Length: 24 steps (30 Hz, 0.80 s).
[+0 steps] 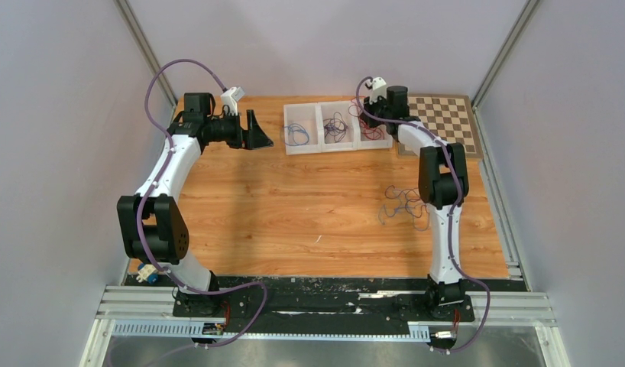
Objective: Untangle the cables
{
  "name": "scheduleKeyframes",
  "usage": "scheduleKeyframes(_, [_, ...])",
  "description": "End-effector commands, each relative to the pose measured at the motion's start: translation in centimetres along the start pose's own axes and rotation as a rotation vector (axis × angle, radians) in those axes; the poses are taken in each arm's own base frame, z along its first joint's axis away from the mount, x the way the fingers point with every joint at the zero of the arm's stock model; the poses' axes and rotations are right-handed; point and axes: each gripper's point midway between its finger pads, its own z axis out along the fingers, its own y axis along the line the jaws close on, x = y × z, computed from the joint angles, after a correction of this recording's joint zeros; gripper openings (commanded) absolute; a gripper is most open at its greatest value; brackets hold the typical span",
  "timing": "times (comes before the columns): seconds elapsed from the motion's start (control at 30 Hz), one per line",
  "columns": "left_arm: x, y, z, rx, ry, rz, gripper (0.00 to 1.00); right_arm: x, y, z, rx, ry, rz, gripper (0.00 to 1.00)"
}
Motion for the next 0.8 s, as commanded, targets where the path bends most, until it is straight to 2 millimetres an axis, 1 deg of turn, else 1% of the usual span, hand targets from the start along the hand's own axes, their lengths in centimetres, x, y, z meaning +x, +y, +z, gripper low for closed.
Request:
scheduleKeyframes(0.0, [-1.7, -0.8, -1.0, -0.003, -0.050, 0.053, 1.00, -3.1, -1.3, -3.6, 0.022, -0.057, -0.042, 0.00])
scheduleKeyframes(0.1, [-1.6, -0.9, -1.0, -0.001, -0.051, 0.052, 1.00, -2.6, -1.8, -4.8, 0.029, -0.044, -0.046, 0.00])
scheduleKeyframes(0.2, [-1.5, -0.9, -0.9, 0.004, -0.049, 0.047, 1.00, -2.8, -1.3, -5.3, -0.004, -0.052, -0.041, 0.01])
scheduleKeyframes(0.27, [-1.5, -0.9, -0.9, 0.007, -0.049, 0.043, 1.00, -3.7, -0.7, -5.2, -0.037, -0.071, -0.015, 0.13])
scheduleKeyframes(0.37, [-1.6, -1.0, -0.9, 0.008, -0.051, 0.041, 1.00, -4.9, -0.5, -4.5, -0.041, -0.096, 0.018, 0.25])
scheduleKeyframes(0.43, [-1.6, -0.9, -0.8, 0.009, -0.052, 0.040, 1.00, -5.4, -0.4, -3.7, -0.040, -0.110, 0.019, 0.30])
scheduleKeyframes(0.6, [-1.7, -0.8, -0.7, 0.008, -0.049, 0.040, 1.00, -5.9, -0.3, -1.8, -0.040, -0.128, 0.037, 0.46])
scheduleKeyframes(0.63, [-1.6, -0.8, -0.7, 0.007, -0.046, 0.038, 1.00, -5.6, -0.3, -1.4, -0.040, -0.127, 0.045, 0.47])
scheduleKeyframes(0.67, [-1.6, -0.8, -0.8, 0.005, -0.045, 0.039, 1.00, -5.8, -0.3, -1.1, -0.042, -0.133, 0.048, 0.48])
scheduleKeyframes(0.77, [-1.3, -0.7, -0.8, 0.000, -0.038, 0.042, 1.00, -5.7, -0.1, -0.3, -0.051, -0.138, 0.052, 0.46])
